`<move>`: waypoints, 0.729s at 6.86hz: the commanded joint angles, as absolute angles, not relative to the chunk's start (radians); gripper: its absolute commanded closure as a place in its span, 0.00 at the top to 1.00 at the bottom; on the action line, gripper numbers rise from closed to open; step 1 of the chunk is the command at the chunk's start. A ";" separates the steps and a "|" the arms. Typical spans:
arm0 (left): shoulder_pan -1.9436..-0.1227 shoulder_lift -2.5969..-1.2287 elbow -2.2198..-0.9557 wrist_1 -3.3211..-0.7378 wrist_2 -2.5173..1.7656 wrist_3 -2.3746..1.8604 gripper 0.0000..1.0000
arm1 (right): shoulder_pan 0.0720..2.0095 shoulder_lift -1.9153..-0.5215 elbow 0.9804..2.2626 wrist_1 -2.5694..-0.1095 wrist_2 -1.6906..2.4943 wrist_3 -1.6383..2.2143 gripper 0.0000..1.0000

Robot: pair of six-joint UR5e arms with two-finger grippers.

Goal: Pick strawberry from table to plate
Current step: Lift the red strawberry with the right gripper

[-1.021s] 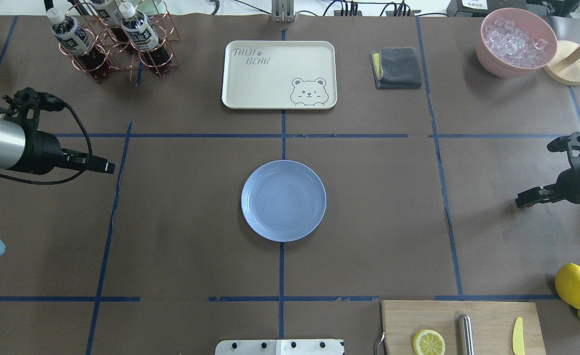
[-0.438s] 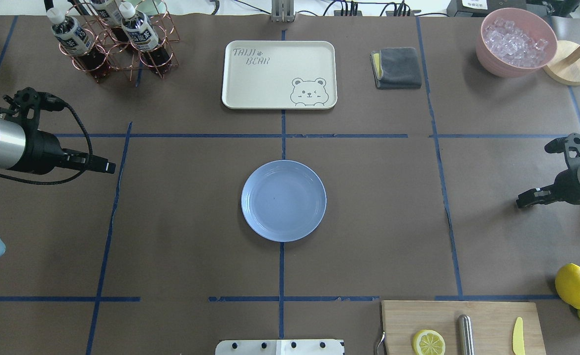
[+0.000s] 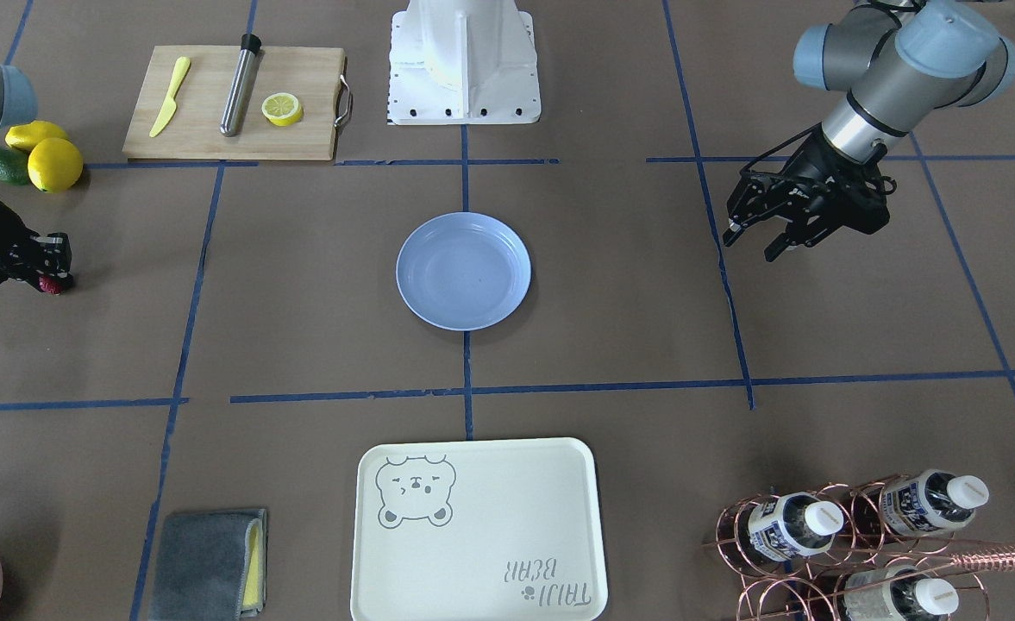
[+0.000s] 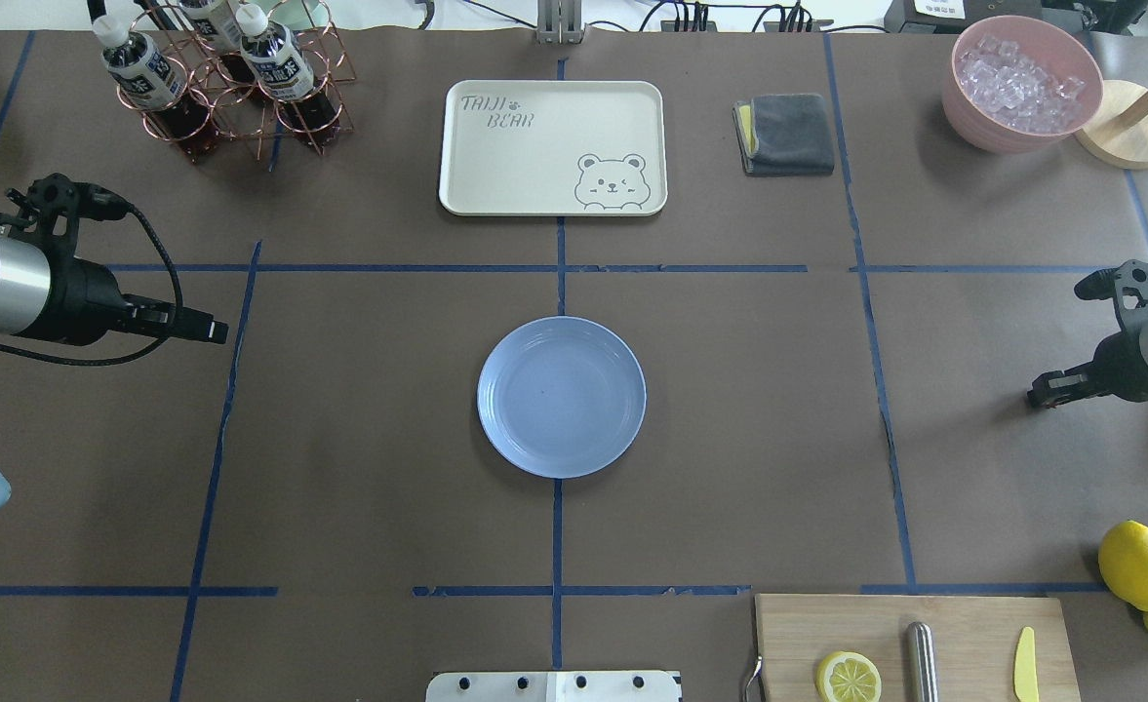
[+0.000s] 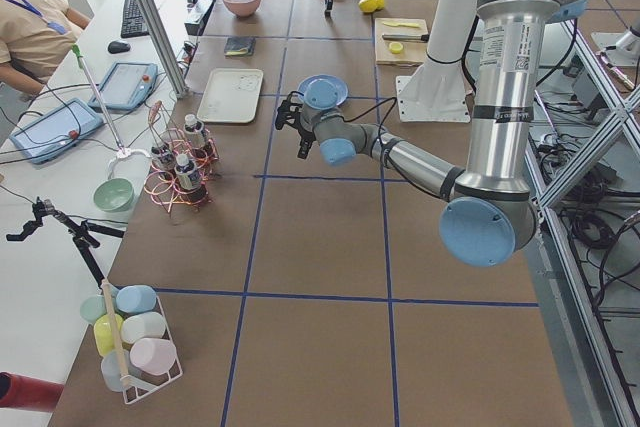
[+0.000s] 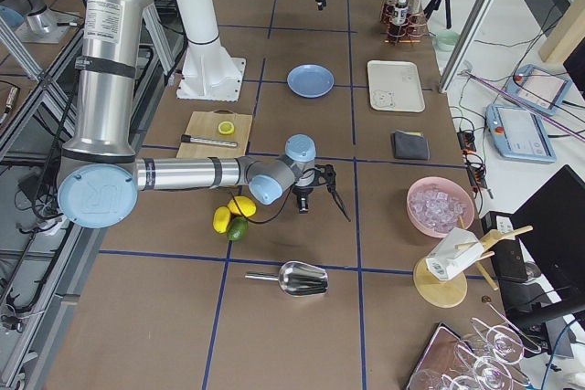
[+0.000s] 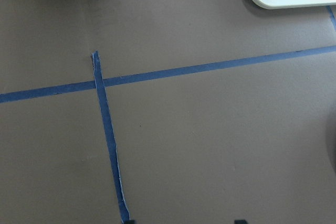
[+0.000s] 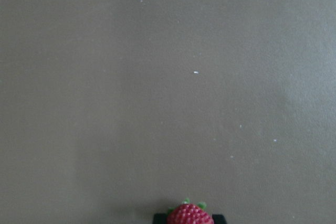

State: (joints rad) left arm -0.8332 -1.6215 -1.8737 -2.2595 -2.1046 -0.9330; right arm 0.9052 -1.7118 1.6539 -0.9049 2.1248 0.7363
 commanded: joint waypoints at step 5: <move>-0.934 -1.475 -1.882 -2.266 -2.108 -0.601 0.70 | 0.787 -1.539 1.825 -0.925 2.108 1.125 0.00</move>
